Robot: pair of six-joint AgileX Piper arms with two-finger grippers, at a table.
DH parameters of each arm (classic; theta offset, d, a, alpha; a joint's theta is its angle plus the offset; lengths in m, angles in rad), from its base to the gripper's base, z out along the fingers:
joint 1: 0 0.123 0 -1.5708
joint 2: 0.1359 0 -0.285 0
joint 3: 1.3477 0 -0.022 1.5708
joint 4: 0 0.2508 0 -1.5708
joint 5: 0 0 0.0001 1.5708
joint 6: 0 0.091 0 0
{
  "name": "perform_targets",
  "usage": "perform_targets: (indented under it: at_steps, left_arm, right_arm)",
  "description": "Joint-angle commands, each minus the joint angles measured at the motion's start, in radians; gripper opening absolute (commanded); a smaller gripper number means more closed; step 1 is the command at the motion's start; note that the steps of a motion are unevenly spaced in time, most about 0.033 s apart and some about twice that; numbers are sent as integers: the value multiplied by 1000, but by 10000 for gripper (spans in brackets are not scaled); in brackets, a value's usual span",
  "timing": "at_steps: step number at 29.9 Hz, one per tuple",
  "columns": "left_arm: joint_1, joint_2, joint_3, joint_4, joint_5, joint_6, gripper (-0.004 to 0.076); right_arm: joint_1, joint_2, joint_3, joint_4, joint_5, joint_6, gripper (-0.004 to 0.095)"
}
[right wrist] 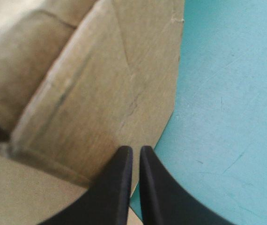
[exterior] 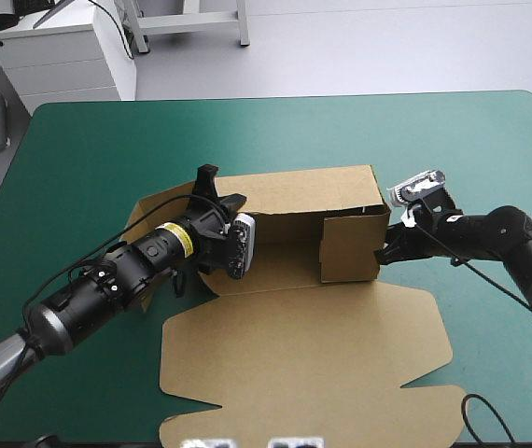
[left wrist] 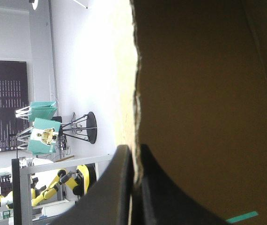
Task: Fold the box
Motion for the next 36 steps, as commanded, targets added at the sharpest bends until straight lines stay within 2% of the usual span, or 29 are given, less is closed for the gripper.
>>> perform_targets:
  at_steps: [1,3,5,10,22,25,30,33,36]
  left_arm:
    - [-1,-26,-28,-10,-18,-13,-8]
    - [-1,-26,-28,-10,-16,-13,-8]
    - [-1,-26,-28,-10,-14,-13,-8]
    - [-1,-26,-28,-9,-12,-13,-8]
    - [-1,-26,-28,-8,9,-13,-8]
    - [-1,-26,-28,-8,27,-13,-8]
    - [-1,-26,-28,-8,22,-13,-8]
    - [-1,-26,-28,-11,20,-13,-8]
    - [-1,-26,-28,-11,20,-13,-8]
  right_arm:
    - [1,-55,-21,52,-5,-65,261]
    - [1,-76,-21,52,11,-77,435]
    - [1,-95,-21,52,21,-79,526]
    - [1,-107,-11,71,79,-89,513]
    - [1,-157,77,82,121,-108,513]
    - [1,-198,97,116,130,-112,513]
    - [1,-223,157,225,34,-186,515]
    - [5,-201,175,312,20,-270,515]
    - [43,-175,175,378,-40,-318,515]
